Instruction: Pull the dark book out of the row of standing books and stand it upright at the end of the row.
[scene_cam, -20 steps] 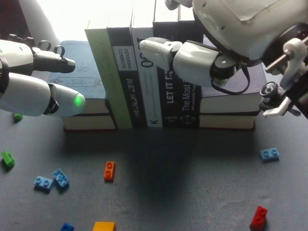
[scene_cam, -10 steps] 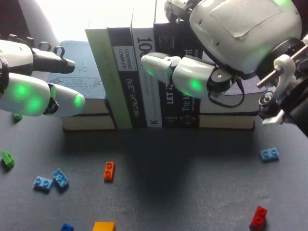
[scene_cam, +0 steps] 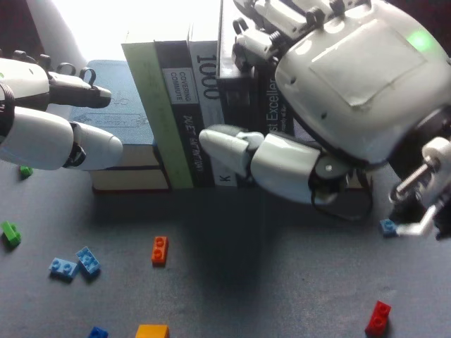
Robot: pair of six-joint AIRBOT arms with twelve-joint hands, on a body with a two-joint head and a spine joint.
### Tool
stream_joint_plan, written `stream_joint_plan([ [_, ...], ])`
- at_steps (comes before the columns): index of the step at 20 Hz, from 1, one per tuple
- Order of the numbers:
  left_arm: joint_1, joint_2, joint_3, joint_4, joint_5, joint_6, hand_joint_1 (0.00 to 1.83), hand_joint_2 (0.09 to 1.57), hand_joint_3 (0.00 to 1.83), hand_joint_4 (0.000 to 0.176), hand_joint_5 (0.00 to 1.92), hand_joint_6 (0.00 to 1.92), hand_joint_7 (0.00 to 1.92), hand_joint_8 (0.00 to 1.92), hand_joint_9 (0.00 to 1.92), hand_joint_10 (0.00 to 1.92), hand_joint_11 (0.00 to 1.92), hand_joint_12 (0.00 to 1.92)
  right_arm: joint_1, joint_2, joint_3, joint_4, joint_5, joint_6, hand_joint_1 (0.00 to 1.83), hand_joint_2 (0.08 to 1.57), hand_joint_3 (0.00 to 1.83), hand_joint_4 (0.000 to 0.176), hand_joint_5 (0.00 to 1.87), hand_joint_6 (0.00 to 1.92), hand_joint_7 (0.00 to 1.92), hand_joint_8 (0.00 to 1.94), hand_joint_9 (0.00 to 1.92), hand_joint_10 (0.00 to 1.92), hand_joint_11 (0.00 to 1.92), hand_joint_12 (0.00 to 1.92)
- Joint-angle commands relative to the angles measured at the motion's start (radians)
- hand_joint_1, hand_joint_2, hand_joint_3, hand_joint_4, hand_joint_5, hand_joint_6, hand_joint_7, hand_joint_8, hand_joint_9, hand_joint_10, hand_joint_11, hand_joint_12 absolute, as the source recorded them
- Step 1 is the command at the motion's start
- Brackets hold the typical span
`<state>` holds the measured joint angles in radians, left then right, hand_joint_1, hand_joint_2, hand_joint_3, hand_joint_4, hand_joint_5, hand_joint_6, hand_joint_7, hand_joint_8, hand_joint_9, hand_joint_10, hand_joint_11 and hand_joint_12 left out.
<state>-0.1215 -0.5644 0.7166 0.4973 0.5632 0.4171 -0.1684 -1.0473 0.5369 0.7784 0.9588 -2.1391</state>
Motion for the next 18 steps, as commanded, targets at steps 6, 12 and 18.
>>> stream_joint_plan([
  [6, -0.011, 0.007, 0.004, 0.029, -0.075, -0.001, 0.0, 1.26, 0.0, 0.027, 0.12, 0.0, 0.13, 0.0, 0.15, 0.01, 0.02, 0.46, 0.014, 0.023, -0.116, 0.048, 0.026, -0.074, 0.0, 1.16, 0.0, 0.0, 0.6, 0.61, 0.16, 0.0, 0.0, 0.0, 0.0, 0.0],
  [12, -0.011, 0.007, 0.004, 0.029, -0.075, -0.002, 0.02, 1.26, 0.0, 0.026, 0.14, 0.0, 0.14, 0.0, 0.17, 0.0, 0.05, 0.42, -0.005, 0.039, -0.187, 0.097, 0.021, -0.105, 0.0, 1.16, 0.0, 0.0, 0.57, 0.61, 0.17, 0.02, 0.0, 0.0, 0.0, 0.0],
  [18, -0.011, 0.007, 0.004, 0.029, -0.075, -0.002, 0.0, 1.26, 0.0, 0.025, 0.12, 0.0, 0.13, 0.0, 0.15, 0.0, 0.04, 0.42, -0.063, 0.043, -0.229, 0.097, 0.017, -0.124, 0.0, 1.16, 0.0, 0.0, 0.56, 0.66, 0.16, 0.02, 0.0, 0.0, 0.0, 0.0],
])
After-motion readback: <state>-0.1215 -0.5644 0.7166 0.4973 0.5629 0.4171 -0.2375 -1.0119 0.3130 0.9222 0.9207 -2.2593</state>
